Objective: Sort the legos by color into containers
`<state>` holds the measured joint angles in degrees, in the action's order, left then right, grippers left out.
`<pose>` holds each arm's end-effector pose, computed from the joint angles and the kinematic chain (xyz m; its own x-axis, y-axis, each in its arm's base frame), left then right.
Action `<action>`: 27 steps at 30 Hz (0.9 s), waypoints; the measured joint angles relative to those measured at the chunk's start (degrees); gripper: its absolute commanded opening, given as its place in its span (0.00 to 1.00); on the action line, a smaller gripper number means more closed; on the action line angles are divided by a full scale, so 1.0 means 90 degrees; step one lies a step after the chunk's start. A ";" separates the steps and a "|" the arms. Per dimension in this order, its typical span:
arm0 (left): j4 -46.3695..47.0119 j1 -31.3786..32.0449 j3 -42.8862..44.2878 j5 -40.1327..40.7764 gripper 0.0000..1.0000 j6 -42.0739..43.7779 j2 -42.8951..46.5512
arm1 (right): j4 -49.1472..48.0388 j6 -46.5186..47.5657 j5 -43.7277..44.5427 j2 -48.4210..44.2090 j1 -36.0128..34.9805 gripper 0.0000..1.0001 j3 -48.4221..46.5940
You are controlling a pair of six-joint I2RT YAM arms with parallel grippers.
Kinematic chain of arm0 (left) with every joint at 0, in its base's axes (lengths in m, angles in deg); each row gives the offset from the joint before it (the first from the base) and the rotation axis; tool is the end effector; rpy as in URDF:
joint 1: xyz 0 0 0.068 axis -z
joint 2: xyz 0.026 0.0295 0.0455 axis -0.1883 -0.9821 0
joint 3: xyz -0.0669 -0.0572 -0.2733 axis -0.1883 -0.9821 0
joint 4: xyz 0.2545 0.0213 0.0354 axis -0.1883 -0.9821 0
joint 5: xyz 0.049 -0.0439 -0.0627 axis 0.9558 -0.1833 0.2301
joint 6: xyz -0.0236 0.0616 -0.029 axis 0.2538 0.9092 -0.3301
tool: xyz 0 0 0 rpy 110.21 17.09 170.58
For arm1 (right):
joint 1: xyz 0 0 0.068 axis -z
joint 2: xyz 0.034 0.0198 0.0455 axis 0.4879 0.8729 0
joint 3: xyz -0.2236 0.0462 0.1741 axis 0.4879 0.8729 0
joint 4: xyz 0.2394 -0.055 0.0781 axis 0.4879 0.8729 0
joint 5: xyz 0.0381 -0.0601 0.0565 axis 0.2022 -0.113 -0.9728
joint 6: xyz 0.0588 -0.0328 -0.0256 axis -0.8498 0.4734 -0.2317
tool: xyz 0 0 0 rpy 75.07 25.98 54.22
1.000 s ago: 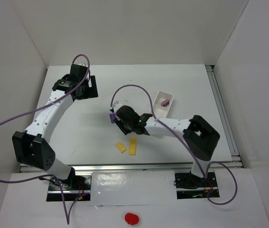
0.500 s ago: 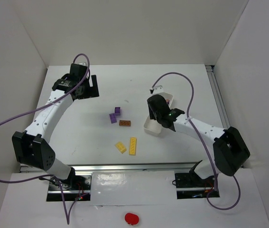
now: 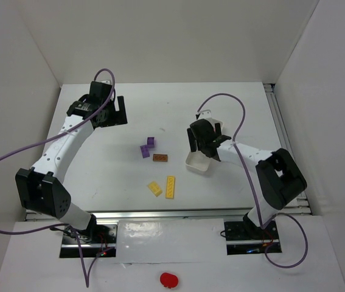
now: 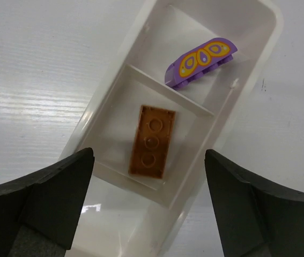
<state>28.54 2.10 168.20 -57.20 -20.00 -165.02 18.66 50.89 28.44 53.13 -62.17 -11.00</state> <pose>0.3337 -0.0630 0.3473 -0.6551 -0.2565 -0.7106 -0.2223 0.9644 -0.1432 0.3019 0.1621 0.1988 -0.6480 -0.1957 -0.7361 -0.0719 0.9778 -0.1966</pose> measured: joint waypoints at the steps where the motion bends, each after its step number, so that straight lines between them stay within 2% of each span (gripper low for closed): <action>1: 0.0000 0.0000 0.0000 0.0000 1.00 0.0000 0.0000 | -0.0024 0.0019 0.0019 0.0000 0.0000 0.93 -0.0002; 7: 0.0000 0.0000 0.0000 -0.0002 1.00 0.0002 0.0000 | 0.0024 0.0032 0.0046 -0.0406 -0.0238 0.78 0.0000; 11: 0.0002 0.0000 0.0000 -0.0005 1.00 0.0002 0.0000 | 0.0265 -0.0104 -0.0270 -0.1103 -0.0845 0.78 0.0000; 16: 0.0000 0.0000 0.0000 0.0000 1.00 0.0002 0.0000 | 0.0940 -0.0777 -0.0687 -0.1564 -0.2101 0.89 0.0000; 21: 0.0000 0.0000 0.0000 0.0000 1.00 0.0002 0.0000 | 0.1702 -0.1630 -0.1248 -0.0998 -0.2897 0.92 -0.0066; 27: 0.0000 0.0000 -0.0002 -0.0005 1.00 0.0010 0.0002 | 0.2166 -0.2152 -0.1627 0.0119 -0.3031 0.92 -0.0384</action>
<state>28.54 2.10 168.18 -57.24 -19.91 -164.99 38.15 31.53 13.79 54.20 -89.45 -14.45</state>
